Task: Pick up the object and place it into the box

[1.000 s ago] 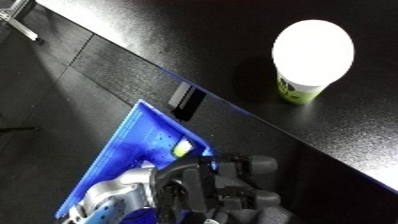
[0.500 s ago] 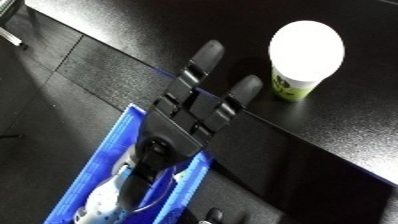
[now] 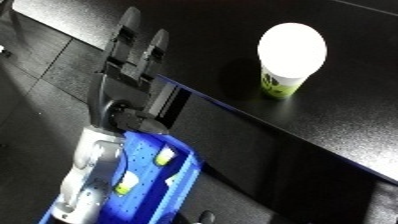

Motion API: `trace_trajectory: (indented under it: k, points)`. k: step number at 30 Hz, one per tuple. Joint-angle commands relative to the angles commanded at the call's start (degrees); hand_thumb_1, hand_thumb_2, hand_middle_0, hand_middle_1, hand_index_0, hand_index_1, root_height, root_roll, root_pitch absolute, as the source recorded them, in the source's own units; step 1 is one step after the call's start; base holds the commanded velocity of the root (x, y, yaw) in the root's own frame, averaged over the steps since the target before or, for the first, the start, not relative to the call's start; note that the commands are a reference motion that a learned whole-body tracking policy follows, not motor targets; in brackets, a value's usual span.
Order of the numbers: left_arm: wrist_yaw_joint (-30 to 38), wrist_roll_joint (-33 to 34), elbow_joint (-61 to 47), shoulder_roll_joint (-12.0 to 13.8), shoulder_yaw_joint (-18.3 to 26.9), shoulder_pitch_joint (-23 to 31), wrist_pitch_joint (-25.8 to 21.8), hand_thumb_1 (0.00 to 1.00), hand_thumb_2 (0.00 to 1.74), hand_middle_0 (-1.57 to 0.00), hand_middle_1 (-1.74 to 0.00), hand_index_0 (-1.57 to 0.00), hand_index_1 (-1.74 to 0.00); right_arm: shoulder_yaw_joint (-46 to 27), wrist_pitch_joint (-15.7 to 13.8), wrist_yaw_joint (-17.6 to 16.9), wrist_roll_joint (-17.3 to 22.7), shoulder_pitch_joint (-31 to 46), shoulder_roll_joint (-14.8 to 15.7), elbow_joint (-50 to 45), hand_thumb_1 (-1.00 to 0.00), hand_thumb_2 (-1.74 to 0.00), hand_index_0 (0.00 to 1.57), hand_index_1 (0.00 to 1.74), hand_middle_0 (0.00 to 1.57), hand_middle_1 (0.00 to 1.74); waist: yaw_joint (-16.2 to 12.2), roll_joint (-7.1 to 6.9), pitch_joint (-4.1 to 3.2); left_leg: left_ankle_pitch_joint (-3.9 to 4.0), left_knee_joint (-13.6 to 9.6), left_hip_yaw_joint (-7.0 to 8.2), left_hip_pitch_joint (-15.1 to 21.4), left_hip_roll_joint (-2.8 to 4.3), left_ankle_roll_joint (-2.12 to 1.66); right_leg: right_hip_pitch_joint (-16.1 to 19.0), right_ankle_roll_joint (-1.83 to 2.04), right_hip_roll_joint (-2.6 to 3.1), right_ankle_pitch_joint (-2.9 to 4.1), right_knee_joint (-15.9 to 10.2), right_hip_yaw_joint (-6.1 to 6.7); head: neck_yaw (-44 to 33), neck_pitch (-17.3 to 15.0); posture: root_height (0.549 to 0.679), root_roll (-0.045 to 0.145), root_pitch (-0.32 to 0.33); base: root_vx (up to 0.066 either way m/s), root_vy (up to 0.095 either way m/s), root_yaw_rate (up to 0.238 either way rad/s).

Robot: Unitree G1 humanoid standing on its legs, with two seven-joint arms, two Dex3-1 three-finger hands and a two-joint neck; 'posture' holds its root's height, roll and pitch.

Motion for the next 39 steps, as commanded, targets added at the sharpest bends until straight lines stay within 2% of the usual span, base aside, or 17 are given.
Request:
trace_trajectory:
  k: [7,14,20,27,34,37,39]
  points:
    - [5.9,9.1,0.7,1.1,-4.5,-3.3,3.8,0.0,0.0,0.0,0.0,0.0,0.0,1.6,-0.1,0.2,0.3,-0.8,-0.6,0.8,0.0,0.0,0.0,0.0,0.0,0.0,-1.3,0.09,0.0,-0.11,0.4,0.77,-0.5,0.31,0.18,-0.7,-0.09,0.53,0.07,0.1,0.72,-0.4,3.0,0.618,0.029,-0.033,0.007,0.012,-0.091]
    - [9.8,12.2,2.7,2.9,-9.8,-8.3,7.6,0.0,0.0,0.0,0.0,0.0,0.0,2.7,-0.1,-0.1,0.5,-1.9,-1.3,1.2,0.0,0.0,0.0,0.0,0.0,0.0,-2.9,0.06,0.0,-0.27,1.2,1.6,-1.3,0.65,0.25,-1.9,0.09,0.76,0.38,0.5,1.33,-0.5,4.9,0.616,0.031,-0.028,0.013,0.016,-0.07]
    - [12.1,12.0,4.7,3.8,-13.5,-12.6,11.2,0.0,0.0,0.0,0.0,0.0,0.0,3.4,-0.3,0.2,0.7,-2.5,-1.8,1.3,0.0,0.0,0.0,0.0,0.0,0.0,-4.0,-0.17,0.0,-0.54,2.0,2.17,-2.1,0.96,0.35,-3.0,0.22,0.91,0.48,1.0,1.73,-0.8,5.7,0.615,0.032,-0.023,0.022,0.013,-0.066]
    - [13.8,9.9,9.5,3.8,-17.2,-17.7,13.7,0.0,0.0,0.0,0.0,0.0,0.0,4.2,0.3,0.1,0.8,-3.5,-2.0,0.9,0.0,0.0,0.0,0.0,0.0,0.0,-5.4,-0.64,0.0,-0.88,3.3,2.81,-3.2,1.4,0.46,-4.5,0.4,1.06,0.61,1.7,2.23,-2.2,4.8,0.612,0.032,-0.016,0.026,0.015,-0.071]
    - [14.4,9.3,15.7,3.0,-20.9,-22.6,15.1,0.0,0.0,0.0,0.0,0.0,0.0,5.4,0.9,-0.2,1.1,-4.8,-2.0,0.8,0.0,0.0,0.0,0.0,0.0,0.0,-6.7,-1.19,0.0,-1.32,4.2,3.39,-4.1,1.74,0.74,-5.8,0.57,1.35,0.78,2.2,2.72,-3.6,4.2,0.61,0.03,-0.008,0.017,0.012,-0.06]
    - [14.5,6.8,18.5,1.9,-22.2,-24.4,15.8,0.0,0.0,0.0,0.0,0.0,0.0,5.8,1.1,-0.3,1.1,-5.5,-1.9,0.8,0.0,0.0,0.0,0.0,0.0,0.0,-7.2,-1.49,0.0,-1.47,4.4,3.61,-4.3,1.97,0.84,-6.2,0.67,1.5,0.9,2.2,2.92,-4.4,4.3,0.61,0.029,-0.004,0.003,0.016,-0.079]
    - [14.4,5.0,20.5,1.0,-22.8,-25.4,16.1,0.1,0.17,-0.16,-0.17,-0.16,-0.17,6.1,1.3,-0.4,1.0,-6.0,-1.8,0.8,0.0,0.0,0.0,0.0,0.0,0.0,-7.6,-1.66,0.0,-1.54,4.4,3.81,-4.4,2.17,0.9,-6.4,0.75,1.54,1.01,2.1,3.08,-4.9,4.1,0.61,0.028,-0.003,-0.001,0.022,-0.081]
